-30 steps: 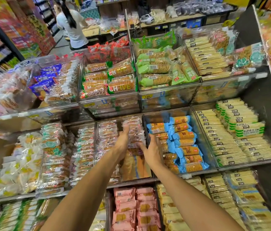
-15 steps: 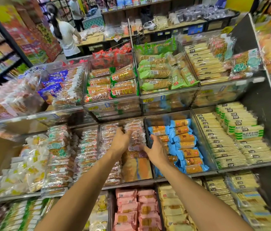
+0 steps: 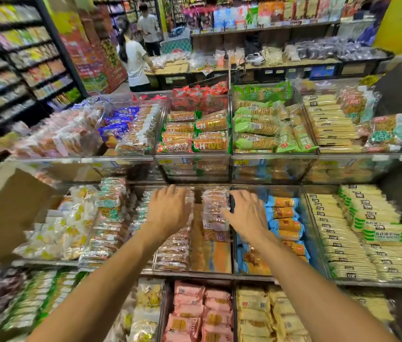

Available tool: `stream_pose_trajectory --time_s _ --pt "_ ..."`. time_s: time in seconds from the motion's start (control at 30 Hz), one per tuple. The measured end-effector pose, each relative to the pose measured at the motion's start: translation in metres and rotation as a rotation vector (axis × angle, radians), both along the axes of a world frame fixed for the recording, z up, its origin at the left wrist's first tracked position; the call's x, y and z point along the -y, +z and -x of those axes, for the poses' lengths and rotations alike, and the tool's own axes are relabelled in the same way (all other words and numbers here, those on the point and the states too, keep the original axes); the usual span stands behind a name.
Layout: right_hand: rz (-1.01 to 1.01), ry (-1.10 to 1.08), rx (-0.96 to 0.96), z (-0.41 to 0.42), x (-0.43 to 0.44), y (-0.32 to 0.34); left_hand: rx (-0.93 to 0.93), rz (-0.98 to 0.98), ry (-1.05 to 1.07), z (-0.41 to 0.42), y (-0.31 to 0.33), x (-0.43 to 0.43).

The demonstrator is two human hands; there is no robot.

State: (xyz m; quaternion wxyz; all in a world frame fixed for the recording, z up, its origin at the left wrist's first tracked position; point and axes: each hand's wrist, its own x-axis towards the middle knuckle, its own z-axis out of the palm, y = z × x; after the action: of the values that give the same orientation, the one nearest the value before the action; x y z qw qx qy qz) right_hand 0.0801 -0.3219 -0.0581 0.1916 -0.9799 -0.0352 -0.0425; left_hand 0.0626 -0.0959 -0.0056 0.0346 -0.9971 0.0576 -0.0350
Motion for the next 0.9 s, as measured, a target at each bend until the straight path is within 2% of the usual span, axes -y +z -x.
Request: stream_pose_trajectory --time_s 0.33,0.67,0.9 --pt "0.161 0.225 0.110 0.019 -0.099 0.049 0.010 -0.035 0.247 0.067 0.034 -0.085" --pt "0.158 0.474 0.126 0.096 -0.296 0.077 0.075 -0.105 0.534 0.194 0.054 -0.252" --pt "0.122 0.636 0.116 0.174 -0.434 0.083 0.080 -0.085 0.675 0.299 0.055 -0.365"
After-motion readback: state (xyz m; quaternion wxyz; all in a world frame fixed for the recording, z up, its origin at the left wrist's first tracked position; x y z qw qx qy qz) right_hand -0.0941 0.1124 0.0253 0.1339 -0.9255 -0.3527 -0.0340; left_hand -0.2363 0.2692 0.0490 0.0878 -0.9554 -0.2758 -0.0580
